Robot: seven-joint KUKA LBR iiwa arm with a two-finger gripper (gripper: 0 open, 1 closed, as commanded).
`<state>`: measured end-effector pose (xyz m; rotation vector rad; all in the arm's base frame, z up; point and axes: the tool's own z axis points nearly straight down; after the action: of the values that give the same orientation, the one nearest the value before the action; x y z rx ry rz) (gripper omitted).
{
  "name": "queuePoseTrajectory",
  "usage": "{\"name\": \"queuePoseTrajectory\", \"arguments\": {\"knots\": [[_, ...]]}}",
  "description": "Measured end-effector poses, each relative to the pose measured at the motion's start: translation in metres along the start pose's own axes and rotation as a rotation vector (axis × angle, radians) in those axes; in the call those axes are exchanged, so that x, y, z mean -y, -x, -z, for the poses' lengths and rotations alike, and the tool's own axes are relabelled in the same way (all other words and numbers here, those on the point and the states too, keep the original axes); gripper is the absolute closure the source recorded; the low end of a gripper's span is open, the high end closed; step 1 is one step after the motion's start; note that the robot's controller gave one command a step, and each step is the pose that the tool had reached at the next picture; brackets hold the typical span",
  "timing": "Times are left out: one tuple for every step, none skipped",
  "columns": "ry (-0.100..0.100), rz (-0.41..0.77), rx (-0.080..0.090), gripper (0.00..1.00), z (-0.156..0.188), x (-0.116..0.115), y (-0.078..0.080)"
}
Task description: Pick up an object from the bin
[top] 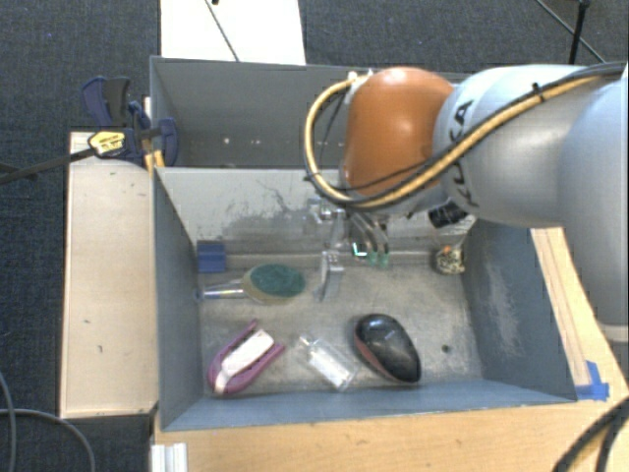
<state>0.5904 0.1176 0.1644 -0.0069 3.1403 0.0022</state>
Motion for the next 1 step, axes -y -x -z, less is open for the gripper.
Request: {"name": "queuePoseTrajectory", "arguments": {"knots": [[-0.001,0.074,-0.006,0.0,-0.0988,-0.0276,-0.006]]}}
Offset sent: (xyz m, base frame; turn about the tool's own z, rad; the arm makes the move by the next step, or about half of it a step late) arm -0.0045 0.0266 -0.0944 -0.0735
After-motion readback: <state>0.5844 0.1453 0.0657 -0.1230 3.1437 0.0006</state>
